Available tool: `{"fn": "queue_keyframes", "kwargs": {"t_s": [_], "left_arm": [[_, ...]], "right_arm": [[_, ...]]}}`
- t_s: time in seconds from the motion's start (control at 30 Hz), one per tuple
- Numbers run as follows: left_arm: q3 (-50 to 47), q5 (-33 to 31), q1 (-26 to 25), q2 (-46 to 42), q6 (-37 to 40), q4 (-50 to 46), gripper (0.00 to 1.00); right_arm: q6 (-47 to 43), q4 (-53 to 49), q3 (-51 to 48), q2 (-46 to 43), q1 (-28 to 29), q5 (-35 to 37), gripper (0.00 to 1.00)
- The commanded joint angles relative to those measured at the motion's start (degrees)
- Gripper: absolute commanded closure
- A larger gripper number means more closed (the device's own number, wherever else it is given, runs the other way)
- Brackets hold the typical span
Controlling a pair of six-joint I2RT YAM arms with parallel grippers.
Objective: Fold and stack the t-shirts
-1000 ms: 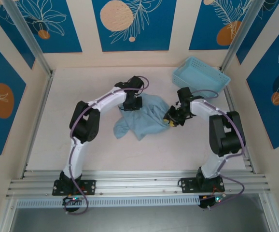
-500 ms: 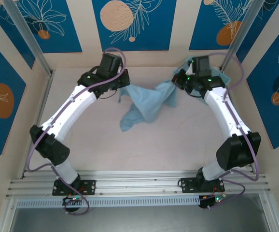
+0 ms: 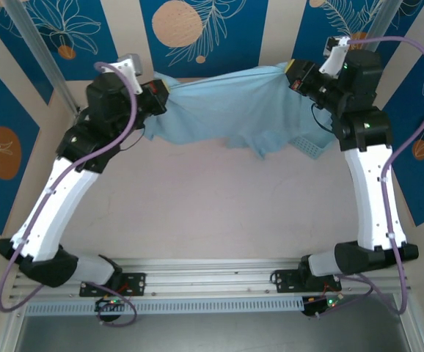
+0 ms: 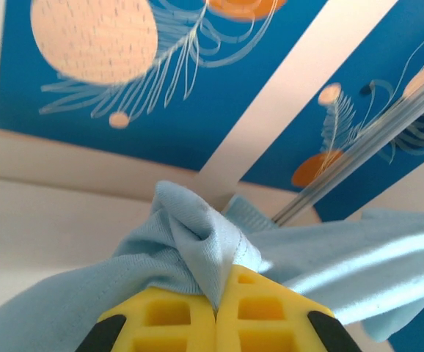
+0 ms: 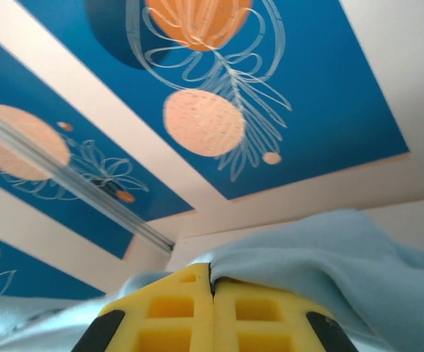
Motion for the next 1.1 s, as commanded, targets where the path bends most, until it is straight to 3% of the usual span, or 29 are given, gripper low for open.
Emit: {"fn": "queue_keyframes", "kwargs": {"t_s": [0.0,0.17,0.27,0.43,0.53,0.6,0.63,0.7,0.73,0.8,0.87,0.93,1.07], "left_arm": [[2.6,-6.5,0.4,-3.2,3.2,1.2,1.00],[8.4,-11.1,1.2,-1.4,8.0,0.0,1.00],[16.1,-11.6,5.9,4.7,6.6,-4.6,1.00],[24.4,-2.7,15.6,18.5,2.1,-0.7,1.00],[37.8,5.8,18.5,32.7,-0.8,-0.4,1.00],[47.0,12.3,18.9,42.7,-3.4,-0.8,1.00],[51.3,15.4,18.8,47.7,-5.3,-1.5,0.94],[55.0,22.0,18.7,54.2,-8.9,-2.6,0.54],[55.4,23.5,18.2,56.1,-9.4,-4.8,0.43],[55.3,22.9,16.5,56.2,-6.1,-11.4,0.26],[51.8,19.6,14.2,52.7,-1.4,-19.3,0.20],[40.8,15.2,12.1,46.3,-0.4,-24.3,0.22],[2.5,11.5,8.6,27.5,-8.1,-20.1,0.38]], "right_arm": [[-0.4,3.3,0.5,-2.7,0.4,-5.2,1.00],[1.4,2.8,-2.5,-5.0,4.8,-12.0,1.00],[3.9,2.7,-6.3,-6.2,9.1,-11.5,1.00],[12.6,2.8,-16.1,-5.6,16.1,-7.3,1.00],[22.1,-2.9,-21.4,-2.6,18.5,-3.9,1.00],[26.8,-3.8,-25.4,0.3,18.9,-6.4,0.97],[28.2,-4.5,-27.2,1.8,18.7,-7.8,0.86],[27.8,-6.4,-28.8,4.0,17.9,-8.5,0.64],[26.1,-8.1,-28.7,4.7,17.3,-7.9,0.57],[21.8,-10.5,-27.7,5.2,16.5,-5.9,0.50],[17.6,-12.3,-27.3,5.6,15.4,-4.1,0.49],[14.7,-13.0,-28.1,6.4,13.7,-3.9,0.55],[9.3,-9.4,-29.5,10.2,11.8,-4.0,0.60]]}}
